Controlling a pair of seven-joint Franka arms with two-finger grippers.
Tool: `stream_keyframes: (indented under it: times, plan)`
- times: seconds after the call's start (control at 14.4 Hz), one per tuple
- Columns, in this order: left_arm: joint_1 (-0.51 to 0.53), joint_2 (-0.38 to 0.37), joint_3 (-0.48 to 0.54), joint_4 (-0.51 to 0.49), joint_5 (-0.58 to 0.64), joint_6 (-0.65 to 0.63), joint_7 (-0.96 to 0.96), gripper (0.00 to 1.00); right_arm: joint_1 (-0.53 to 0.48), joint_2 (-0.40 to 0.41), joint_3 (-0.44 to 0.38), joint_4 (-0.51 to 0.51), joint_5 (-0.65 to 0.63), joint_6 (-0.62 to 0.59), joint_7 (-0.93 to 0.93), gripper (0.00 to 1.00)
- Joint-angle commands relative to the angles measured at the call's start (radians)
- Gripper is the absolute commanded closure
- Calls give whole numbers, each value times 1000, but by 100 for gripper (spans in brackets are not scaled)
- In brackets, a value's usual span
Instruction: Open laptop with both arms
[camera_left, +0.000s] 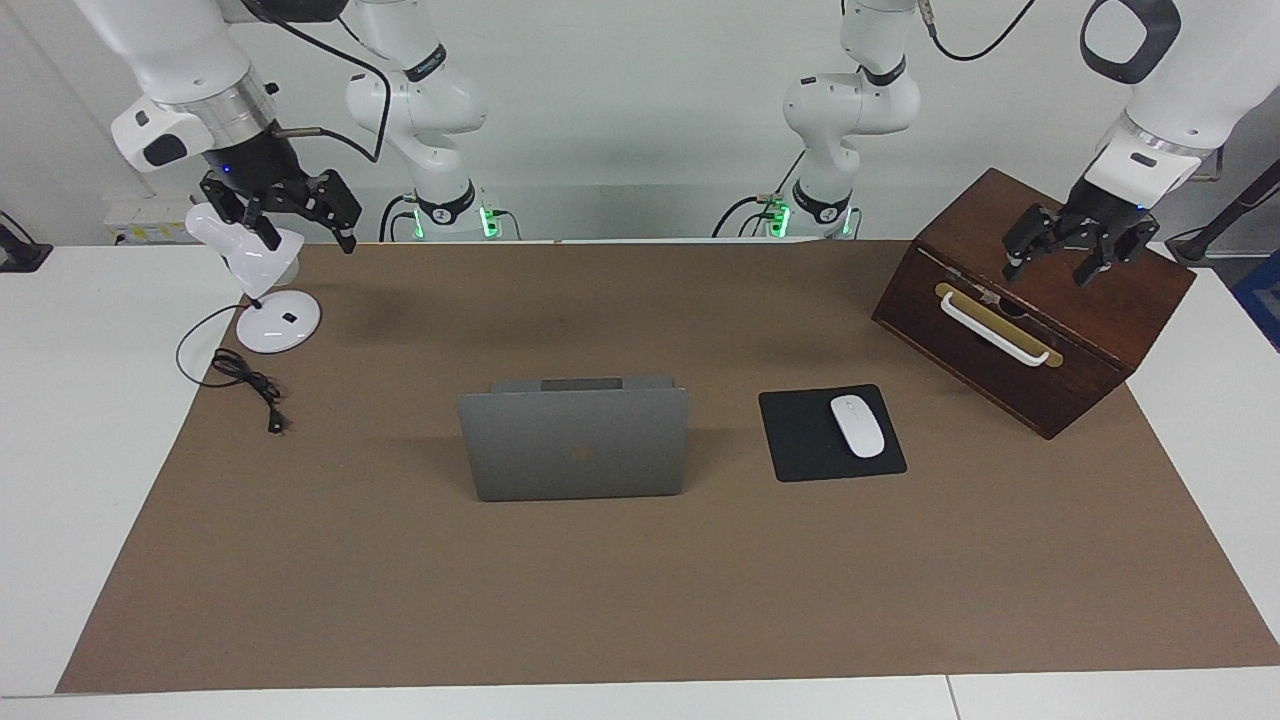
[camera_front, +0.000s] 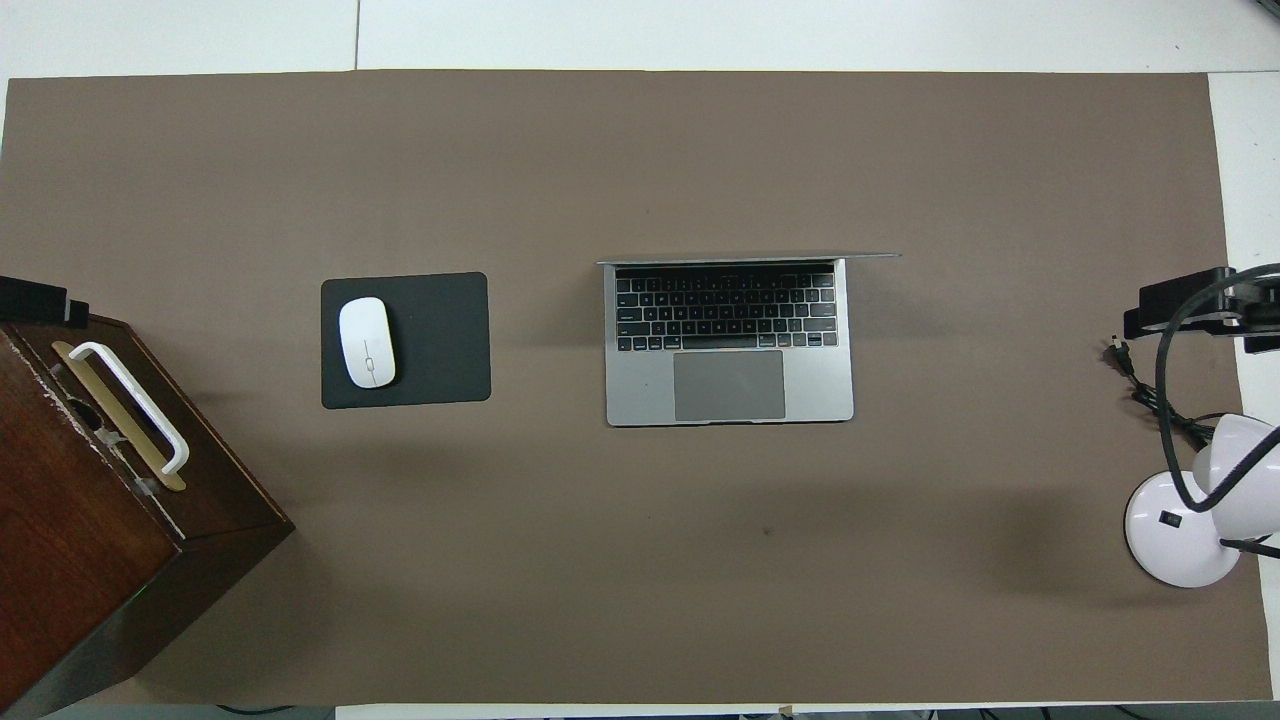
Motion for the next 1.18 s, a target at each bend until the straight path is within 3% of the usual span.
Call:
stream_keyframes:
  times: [0.0,0.56,1.11]
  plan:
    - [-3,15,-11,30,21,-13,-50,0,-1,-7,7,2,-21,15,12,0]
    - [-20,14,-12,7,32,78,-100,0,41,-5,11,2,-12,40,32,0]
    - [-13,12,-12,26,32,0,-99,0,85,-2,23,-6,-43,75,33,0]
